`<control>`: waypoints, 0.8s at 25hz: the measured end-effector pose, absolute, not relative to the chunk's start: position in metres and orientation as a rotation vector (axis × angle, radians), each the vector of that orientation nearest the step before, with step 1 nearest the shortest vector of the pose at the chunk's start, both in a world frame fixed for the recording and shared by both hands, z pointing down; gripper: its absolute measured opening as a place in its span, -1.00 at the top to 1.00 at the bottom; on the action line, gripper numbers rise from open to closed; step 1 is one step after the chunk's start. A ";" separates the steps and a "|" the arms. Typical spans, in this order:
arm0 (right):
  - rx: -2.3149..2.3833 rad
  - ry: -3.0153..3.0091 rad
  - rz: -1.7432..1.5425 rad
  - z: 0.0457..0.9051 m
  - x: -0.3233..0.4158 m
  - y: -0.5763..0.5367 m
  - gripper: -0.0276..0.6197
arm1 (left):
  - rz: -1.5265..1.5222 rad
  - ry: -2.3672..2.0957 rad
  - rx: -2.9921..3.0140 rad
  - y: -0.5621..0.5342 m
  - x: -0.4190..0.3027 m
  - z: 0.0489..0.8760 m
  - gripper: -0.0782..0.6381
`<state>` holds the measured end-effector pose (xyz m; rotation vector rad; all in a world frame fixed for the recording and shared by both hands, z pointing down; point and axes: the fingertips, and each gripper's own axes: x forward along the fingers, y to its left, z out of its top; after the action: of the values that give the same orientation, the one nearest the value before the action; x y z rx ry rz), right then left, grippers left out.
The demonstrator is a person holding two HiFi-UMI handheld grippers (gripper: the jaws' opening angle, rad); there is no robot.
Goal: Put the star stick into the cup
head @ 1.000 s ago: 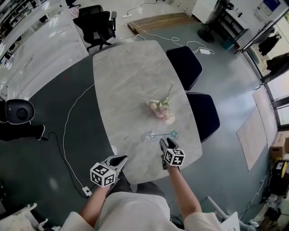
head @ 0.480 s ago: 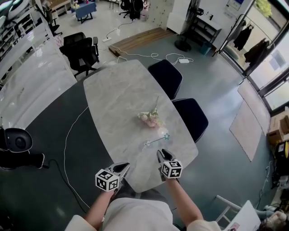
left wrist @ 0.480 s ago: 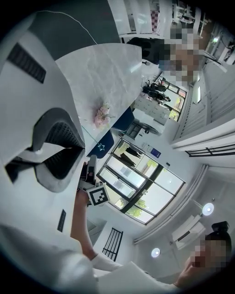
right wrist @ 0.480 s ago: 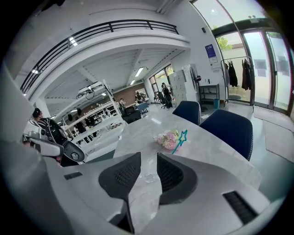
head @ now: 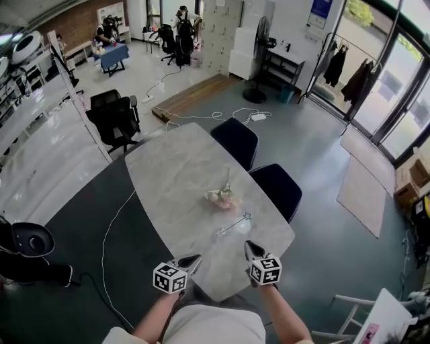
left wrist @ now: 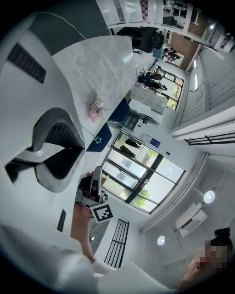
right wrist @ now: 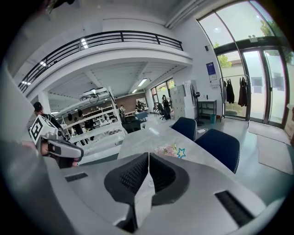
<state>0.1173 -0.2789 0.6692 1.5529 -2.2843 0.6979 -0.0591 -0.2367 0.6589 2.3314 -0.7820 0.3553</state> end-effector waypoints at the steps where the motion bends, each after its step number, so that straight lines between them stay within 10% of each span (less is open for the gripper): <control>1: 1.558 -2.289 0.673 0.661 0.118 -0.275 0.88 | 0.356 -0.770 2.348 -0.237 -0.056 0.655 0.72; 20: 1.552 -2.465 0.412 0.559 0.165 -0.226 0.90 | 0.269 -0.838 2.592 -0.230 0.009 0.555 0.72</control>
<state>0.1646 -0.2257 0.5589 1.5522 -2.4652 0.4125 0.0087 -0.2300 0.5545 2.5918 -0.8377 0.2690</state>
